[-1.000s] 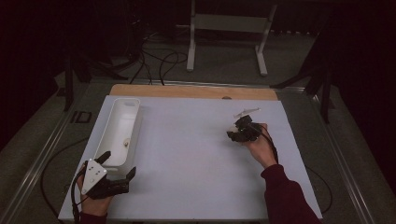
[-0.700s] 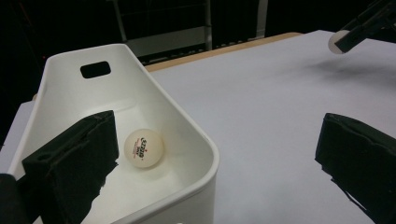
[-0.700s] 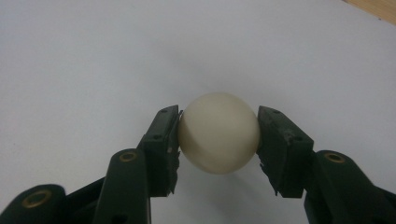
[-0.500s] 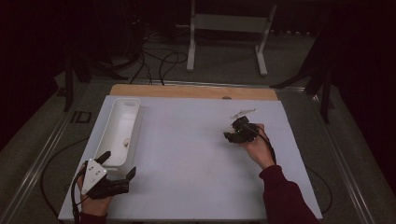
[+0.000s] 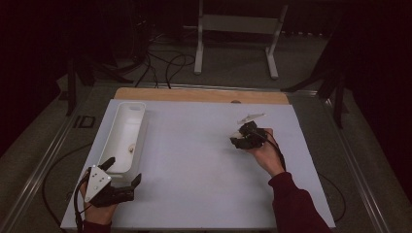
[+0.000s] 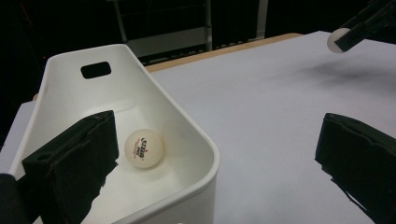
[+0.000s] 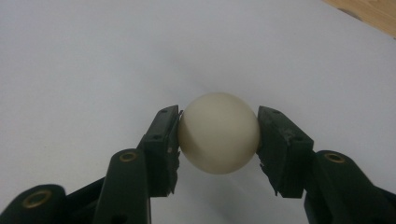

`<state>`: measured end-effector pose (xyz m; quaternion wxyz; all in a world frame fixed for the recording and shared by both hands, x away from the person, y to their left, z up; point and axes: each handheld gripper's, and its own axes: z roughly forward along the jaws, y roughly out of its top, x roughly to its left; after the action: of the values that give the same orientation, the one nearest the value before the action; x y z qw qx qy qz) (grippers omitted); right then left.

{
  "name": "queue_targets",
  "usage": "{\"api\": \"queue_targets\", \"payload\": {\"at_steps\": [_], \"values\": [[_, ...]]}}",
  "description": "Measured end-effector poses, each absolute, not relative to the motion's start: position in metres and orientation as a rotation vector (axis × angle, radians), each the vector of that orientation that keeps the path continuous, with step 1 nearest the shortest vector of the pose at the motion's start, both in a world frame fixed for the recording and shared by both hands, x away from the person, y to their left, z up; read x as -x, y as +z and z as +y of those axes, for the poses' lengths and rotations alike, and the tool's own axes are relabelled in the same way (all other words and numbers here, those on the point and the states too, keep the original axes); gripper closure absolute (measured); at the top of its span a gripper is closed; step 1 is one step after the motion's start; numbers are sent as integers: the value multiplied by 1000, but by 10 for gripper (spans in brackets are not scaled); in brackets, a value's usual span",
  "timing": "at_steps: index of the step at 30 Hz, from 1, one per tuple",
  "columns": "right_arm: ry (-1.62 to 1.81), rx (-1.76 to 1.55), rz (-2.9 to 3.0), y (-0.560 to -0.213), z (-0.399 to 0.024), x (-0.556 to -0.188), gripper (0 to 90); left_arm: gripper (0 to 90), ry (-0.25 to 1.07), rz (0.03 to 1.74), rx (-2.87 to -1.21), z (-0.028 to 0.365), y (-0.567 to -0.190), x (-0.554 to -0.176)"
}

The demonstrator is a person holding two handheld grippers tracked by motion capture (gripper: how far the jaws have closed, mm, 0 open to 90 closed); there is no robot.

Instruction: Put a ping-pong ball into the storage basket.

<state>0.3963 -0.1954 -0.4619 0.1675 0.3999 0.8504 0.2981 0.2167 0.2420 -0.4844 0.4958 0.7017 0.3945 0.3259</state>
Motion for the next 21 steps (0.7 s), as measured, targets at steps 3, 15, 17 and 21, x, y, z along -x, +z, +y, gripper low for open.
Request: {"api": "queue_targets", "payload": {"at_steps": [3, 15, 17, 21], "values": [[850, -1129, 2421, -461, -194, -396, 500, 2, 790, 956, -1700, 242, -484, -217], [872, -1084, 2422, -449, -183, -393, 500, 2, 789, 956, -1699, 242, -484, -217], [874, -1079, 2425, -450, -182, -393, 500, 2, 789, 955, -1698, 242, -484, -217], [871, -1073, 2428, -450, -181, -393, 501, 2, 789, 956, -1698, 242, -484, -217]]}}
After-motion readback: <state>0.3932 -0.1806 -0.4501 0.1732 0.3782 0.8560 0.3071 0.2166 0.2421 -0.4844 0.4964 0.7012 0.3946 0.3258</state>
